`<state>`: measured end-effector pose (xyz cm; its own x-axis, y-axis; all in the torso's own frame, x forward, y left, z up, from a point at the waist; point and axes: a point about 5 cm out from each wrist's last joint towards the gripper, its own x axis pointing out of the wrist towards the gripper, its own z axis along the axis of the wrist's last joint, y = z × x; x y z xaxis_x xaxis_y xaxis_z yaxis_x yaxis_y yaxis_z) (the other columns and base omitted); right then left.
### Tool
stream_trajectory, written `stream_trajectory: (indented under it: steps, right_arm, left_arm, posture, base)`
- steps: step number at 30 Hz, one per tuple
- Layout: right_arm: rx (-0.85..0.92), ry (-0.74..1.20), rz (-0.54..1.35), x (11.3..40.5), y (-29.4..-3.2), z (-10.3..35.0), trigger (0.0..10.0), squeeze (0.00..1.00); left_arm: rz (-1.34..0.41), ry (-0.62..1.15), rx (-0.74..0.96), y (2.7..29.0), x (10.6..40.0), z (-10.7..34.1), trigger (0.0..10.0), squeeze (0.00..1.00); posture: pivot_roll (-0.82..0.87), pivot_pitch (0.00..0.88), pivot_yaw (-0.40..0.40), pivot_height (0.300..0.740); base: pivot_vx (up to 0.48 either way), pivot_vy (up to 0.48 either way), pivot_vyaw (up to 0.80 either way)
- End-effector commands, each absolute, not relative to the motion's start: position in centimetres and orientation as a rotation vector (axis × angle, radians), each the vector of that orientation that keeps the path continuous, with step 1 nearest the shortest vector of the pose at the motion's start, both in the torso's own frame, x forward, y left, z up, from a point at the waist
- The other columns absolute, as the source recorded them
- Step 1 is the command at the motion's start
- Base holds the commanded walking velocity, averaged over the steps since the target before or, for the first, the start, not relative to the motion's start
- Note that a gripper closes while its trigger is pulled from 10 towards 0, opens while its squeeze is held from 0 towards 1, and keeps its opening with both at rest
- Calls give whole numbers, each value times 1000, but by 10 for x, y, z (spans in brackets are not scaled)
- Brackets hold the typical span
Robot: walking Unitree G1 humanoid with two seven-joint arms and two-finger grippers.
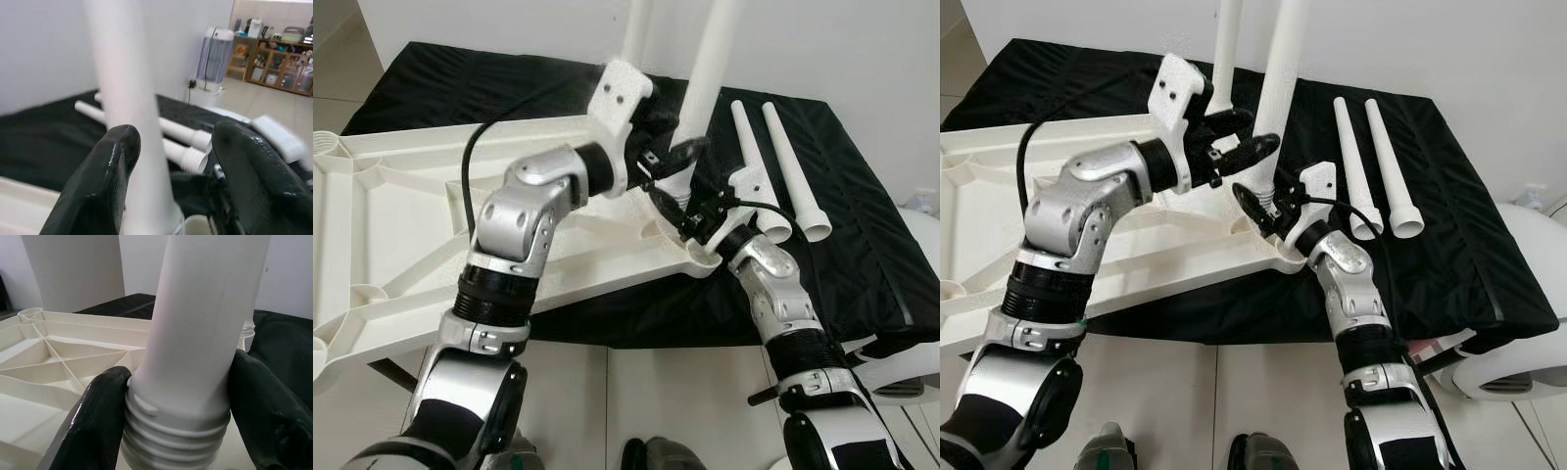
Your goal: Building children table
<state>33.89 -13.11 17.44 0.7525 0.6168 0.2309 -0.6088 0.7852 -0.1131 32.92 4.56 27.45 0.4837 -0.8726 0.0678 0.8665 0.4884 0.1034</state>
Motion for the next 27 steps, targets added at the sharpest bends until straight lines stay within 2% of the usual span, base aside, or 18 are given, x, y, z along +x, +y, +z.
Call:
stream_trajectory:
  steps: [1,14,17,27]
  right_arm:
    - [-40,-277,678,337,-133,178,10000,0]
    - [-73,-276,739,333,-129,178,10000,0]
    - [-83,-266,754,334,-127,177,10000,0]
    - [-79,-276,720,337,-132,179,10000,0]
  left_arm:
    - [-919,-72,48,49,340,273,10000,0]
    - [-786,36,-2,61,362,271,10000,0]
    - [-847,12,-63,56,359,282,10000,0]
    - [-1012,-23,-56,53,345,287,10000,0]
  posture:
    - [70,25,-110,740]
    - [67,25,-106,740]
    - [66,24,-107,740]
    - [59,14,-104,740]
  base:
    - [0,0,0]
    - [0,0,0]
    - [0,0,0]
    - [0,0,0]
